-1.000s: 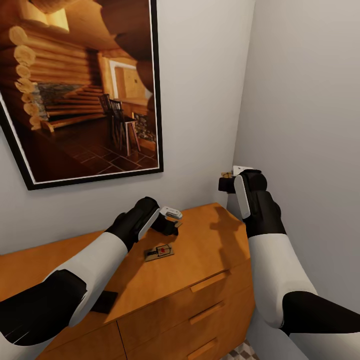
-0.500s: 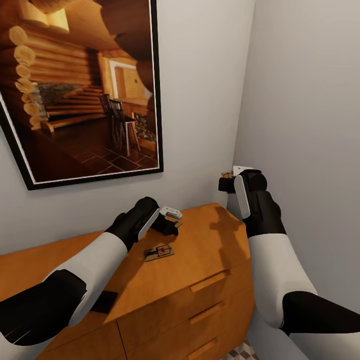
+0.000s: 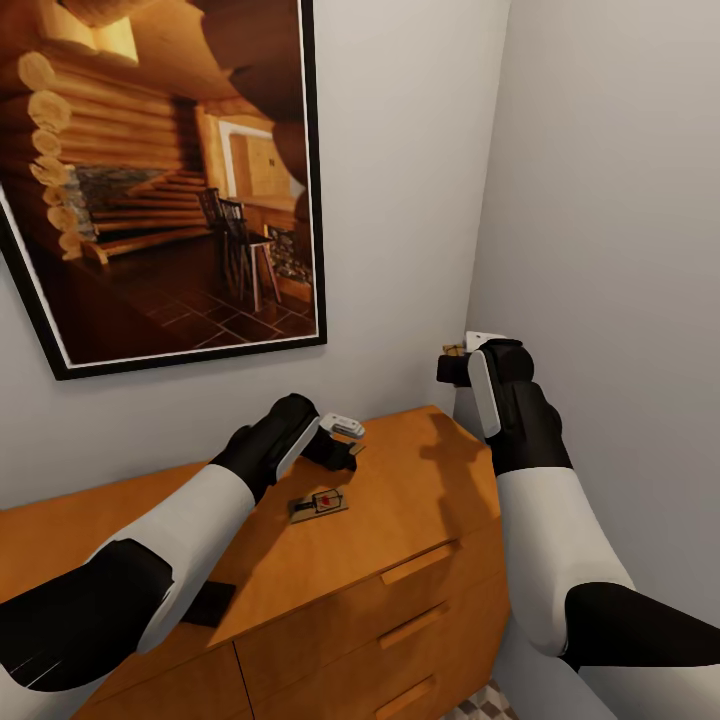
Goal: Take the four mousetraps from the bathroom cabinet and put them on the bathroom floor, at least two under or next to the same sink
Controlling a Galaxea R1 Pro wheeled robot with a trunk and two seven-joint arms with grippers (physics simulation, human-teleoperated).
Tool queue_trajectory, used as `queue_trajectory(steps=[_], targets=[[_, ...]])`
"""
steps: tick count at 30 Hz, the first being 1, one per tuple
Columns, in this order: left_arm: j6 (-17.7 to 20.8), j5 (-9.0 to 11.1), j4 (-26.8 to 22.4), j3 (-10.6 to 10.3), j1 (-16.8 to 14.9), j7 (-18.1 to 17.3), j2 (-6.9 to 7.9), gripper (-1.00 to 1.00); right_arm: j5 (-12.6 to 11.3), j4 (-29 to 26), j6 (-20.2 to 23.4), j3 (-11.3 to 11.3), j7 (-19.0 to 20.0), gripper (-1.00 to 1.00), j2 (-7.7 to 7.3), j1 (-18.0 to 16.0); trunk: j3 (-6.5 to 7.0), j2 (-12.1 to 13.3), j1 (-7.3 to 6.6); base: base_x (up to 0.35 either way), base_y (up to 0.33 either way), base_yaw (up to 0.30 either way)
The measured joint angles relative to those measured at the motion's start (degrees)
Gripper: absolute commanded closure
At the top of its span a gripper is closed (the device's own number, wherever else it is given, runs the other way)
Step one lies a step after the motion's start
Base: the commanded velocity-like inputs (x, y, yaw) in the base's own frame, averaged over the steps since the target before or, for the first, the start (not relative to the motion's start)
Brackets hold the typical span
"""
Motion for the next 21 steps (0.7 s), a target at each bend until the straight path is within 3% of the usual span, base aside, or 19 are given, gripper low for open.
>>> queue_trajectory(steps=[21], targets=[[-0.24, 0.42, 0.38, 0.59, -0.02, -0.1, 0.07, -1.0, 0.0, 0.0, 0.0, 0.01, 0.06, 1.0, 0.0, 0.0, 0.0, 0.0, 0.0, 0.0, 0.0, 0.0]])
